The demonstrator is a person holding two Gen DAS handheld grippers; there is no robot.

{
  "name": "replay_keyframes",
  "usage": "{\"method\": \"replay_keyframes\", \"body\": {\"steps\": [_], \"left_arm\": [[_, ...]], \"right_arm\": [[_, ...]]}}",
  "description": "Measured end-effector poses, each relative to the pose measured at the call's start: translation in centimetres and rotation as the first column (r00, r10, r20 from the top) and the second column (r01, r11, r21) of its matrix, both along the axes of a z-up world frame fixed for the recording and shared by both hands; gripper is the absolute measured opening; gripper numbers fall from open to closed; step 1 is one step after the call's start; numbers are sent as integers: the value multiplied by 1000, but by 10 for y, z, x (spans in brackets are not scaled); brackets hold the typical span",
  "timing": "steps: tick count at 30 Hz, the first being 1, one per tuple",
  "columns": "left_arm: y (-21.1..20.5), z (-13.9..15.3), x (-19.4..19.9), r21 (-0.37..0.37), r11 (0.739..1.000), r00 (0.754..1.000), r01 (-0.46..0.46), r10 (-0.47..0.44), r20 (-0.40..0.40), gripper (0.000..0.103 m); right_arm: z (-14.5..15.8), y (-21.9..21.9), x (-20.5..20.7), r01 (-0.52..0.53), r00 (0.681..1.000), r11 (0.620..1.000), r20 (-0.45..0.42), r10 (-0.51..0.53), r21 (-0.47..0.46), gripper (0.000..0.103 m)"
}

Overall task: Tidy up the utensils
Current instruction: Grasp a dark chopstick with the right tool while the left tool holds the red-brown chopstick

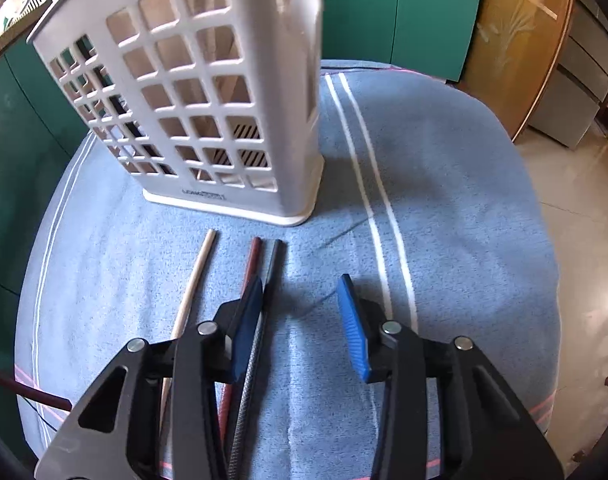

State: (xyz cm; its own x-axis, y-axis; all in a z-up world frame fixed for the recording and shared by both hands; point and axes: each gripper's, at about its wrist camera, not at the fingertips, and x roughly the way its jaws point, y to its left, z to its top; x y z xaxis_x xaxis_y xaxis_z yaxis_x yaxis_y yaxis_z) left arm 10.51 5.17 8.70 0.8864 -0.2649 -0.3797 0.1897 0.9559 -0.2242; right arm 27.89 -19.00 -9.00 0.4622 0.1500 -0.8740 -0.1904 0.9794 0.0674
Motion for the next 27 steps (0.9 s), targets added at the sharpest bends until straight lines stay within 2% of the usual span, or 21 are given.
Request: {"method": "replay_keyframes", "body": {"steps": [4,5,6,7,11,16,22,27], "left_arm": [[2,2,-1,-7,1000,1000,1,-1,1,4],[2,2,-1,-7,1000,1000,1,-1,1,4],[2,2,-1,-4,1000,1000,3,-3,-1,4],[3,2,-1,-4,1000,1000,3,-3,-2,4],[7,0,1,-7,1000,1000,3,-3,-15,4],[6,-2,3,8,1000,1000,7,-7,-29,4],[0,-1,0,29,999,999,18,-17,-32,4],[-2,9,-7,16,999,999,37,-37,-12,4]], "right_arm": [[0,16,2,-14,1000,997,21,16,-73,38],[0,21,2,-14,1000,997,25,16,-76,30],[1,23,3,-18,1000,997,24,20,-72,8],[2,25,3,-24,999,997,20,25,-69,7],[10,22,-7,-31,999,999,40,31,-22,5],[57,-11,-52,-38,988,989,153,15,144,5],[127,-46,-123,-96,945,956,328,0,277,5],[156,-60,-157,-155,905,940,425,12,303,5]]}}
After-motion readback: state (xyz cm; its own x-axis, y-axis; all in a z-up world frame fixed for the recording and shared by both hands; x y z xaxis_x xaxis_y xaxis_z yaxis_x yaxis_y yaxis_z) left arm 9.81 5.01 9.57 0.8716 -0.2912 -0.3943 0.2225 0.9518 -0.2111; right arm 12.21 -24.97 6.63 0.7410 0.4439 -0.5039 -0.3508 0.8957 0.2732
